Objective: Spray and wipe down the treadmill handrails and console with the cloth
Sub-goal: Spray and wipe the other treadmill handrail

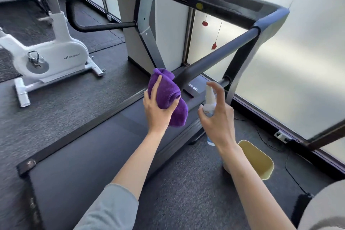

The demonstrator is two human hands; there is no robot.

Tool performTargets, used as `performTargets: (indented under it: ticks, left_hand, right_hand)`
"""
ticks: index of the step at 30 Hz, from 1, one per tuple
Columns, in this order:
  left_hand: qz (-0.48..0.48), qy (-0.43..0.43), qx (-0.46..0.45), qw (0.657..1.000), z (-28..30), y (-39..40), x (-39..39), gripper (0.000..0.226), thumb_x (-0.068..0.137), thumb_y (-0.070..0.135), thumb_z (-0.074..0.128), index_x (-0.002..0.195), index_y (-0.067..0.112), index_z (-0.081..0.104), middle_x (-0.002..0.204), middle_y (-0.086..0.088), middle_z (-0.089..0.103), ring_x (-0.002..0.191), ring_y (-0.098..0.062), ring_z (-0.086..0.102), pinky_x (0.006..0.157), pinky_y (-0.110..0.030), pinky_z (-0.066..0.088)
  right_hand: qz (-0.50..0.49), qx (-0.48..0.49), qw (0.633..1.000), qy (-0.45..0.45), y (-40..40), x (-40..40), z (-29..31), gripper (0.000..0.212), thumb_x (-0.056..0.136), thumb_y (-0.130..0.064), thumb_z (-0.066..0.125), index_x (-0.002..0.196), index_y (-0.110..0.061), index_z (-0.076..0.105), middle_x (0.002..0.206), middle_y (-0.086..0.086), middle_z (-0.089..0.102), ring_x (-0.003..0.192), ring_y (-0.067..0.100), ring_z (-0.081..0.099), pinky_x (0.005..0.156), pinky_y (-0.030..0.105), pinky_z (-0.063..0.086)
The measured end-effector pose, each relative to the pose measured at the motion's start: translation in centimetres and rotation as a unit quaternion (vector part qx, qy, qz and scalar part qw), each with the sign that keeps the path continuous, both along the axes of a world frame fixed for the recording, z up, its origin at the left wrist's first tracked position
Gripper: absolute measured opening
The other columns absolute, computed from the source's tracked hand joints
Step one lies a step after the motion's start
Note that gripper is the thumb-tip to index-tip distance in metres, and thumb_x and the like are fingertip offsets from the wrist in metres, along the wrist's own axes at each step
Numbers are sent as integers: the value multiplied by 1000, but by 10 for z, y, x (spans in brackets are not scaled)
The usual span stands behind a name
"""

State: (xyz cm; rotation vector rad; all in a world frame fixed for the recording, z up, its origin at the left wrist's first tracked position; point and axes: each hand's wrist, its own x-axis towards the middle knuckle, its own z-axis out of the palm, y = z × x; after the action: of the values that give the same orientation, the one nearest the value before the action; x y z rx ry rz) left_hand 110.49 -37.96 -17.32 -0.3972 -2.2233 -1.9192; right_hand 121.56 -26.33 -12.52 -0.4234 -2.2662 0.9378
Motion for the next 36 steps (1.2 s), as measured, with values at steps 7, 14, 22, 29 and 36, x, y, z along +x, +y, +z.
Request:
performTargets:
  ticks: [7, 14, 22, 29, 36]
  left_hand:
    - [19, -129, 9, 991, -50, -25, 11, 43, 84, 37, 73, 122, 31, 55, 117, 5, 57, 112, -10, 57, 91, -11, 43]
    - [50, 117, -53, 991, 7, 1, 2, 75, 72, 63, 70, 139, 50, 39, 122, 10, 45, 116, -6, 50, 95, -6, 33]
    - [-5, -90, -19, 996, -66, -26, 12, 75, 67, 48, 82, 134, 49, 47, 121, 30, 52, 118, 12, 49, 89, 0, 32]
    - [59, 78, 87, 991, -4, -18, 4, 74, 76, 57, 70, 139, 23, 51, 134, 20, 50, 124, 6, 47, 102, -9, 31]
    - [14, 115, -39, 992, 22, 19, -15, 76, 63, 53, 75, 134, 40, 49, 122, 0, 52, 111, -10, 55, 91, -4, 38]
  right_hand:
    - [39, -13, 999, -8, 14, -11, -8, 61, 87, -6, 62, 131, -39, 38, 61, 0, 48, 52, 18, 45, 51, 32, 41]
    - [26, -33, 999, 17, 17, -17, -12, 62, 86, -3, 64, 133, -37, 40, 73, -7, 54, 58, 15, 48, 48, 21, 38]
    - [6, -56, 998, 42, 10, -19, -10, 61, 87, -4, 64, 131, -41, 41, 75, -3, 55, 50, 14, 46, 48, 35, 47]
    - [-16, -58, 997, 41, 14, -5, -7, 62, 88, -3, 66, 129, -43, 40, 70, 0, 53, 53, 24, 49, 50, 40, 49]
    - [-28, -60, 997, 46, 6, -6, -8, 61, 88, -5, 66, 130, -42, 40, 67, -9, 50, 51, 17, 45, 48, 28, 43]
